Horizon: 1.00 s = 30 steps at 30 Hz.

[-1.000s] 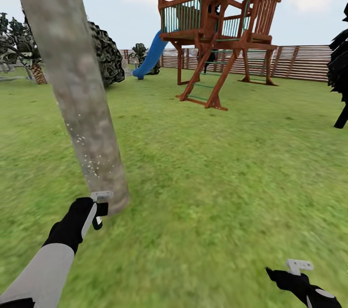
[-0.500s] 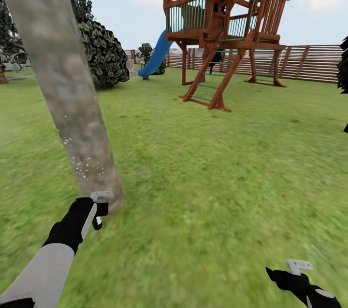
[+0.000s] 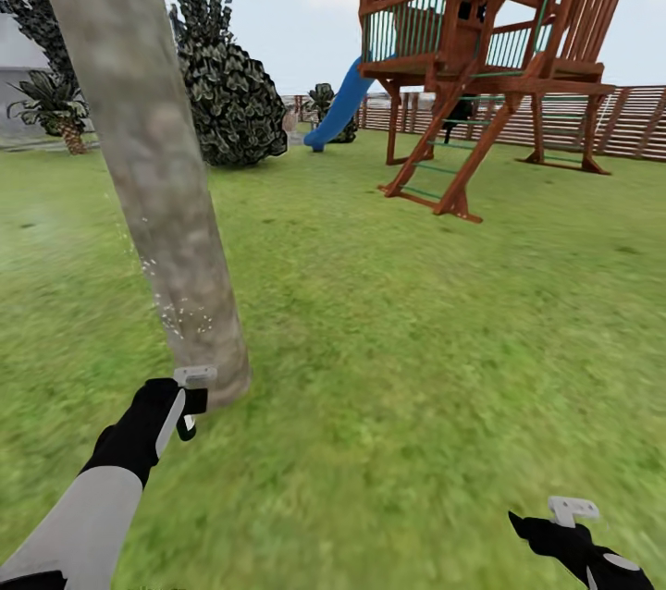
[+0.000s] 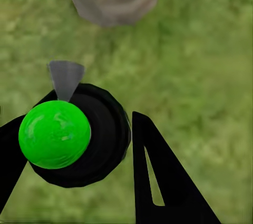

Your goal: In the garden, pick up the pesticide atomizer on the floor and spray pesticide onto both trees until each tree trunk is fully covered.

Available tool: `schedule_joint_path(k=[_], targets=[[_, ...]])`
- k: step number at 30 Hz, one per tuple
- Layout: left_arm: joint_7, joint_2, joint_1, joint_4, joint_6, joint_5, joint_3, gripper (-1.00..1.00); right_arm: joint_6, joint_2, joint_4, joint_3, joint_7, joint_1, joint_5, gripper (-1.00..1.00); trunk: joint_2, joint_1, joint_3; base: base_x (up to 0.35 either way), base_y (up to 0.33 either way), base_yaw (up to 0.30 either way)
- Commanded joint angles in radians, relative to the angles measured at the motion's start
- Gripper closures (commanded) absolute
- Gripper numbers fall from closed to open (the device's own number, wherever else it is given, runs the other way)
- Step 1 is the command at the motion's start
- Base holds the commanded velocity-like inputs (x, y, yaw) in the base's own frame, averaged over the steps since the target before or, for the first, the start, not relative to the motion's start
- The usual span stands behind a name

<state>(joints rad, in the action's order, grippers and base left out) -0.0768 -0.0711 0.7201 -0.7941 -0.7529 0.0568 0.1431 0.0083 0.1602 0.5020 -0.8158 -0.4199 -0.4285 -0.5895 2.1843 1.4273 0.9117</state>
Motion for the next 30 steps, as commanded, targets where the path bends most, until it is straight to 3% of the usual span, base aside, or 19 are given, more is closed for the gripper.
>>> schedule_joint_path(k=[1,26,30], targets=[[0.002,0.001,0.001,-0.001,-0.005,0.006,0.001,1.0,0.001,-0.001,0.001,-0.008,-0.008,-0.001,-0.007,-1.0,0.0,0.0,0.001,0.121,-0.268,0.277],[0.002,0.002,0.001,0.029,-0.003,0.006,0.001,1.0,0.001,-0.001,0.001,-0.008,-0.009,-0.001,-0.007,-1.0,0.0,0.0,0.001,0.126,-0.268,0.276],[0.004,0.024,0.001,0.029,0.023,0.005,0.002,1.0,0.001,0.005,0.003,-0.009,-0.008,-0.001,-0.007,-1.0,0.0,0.0,0.001,0.146,-0.263,0.251]])
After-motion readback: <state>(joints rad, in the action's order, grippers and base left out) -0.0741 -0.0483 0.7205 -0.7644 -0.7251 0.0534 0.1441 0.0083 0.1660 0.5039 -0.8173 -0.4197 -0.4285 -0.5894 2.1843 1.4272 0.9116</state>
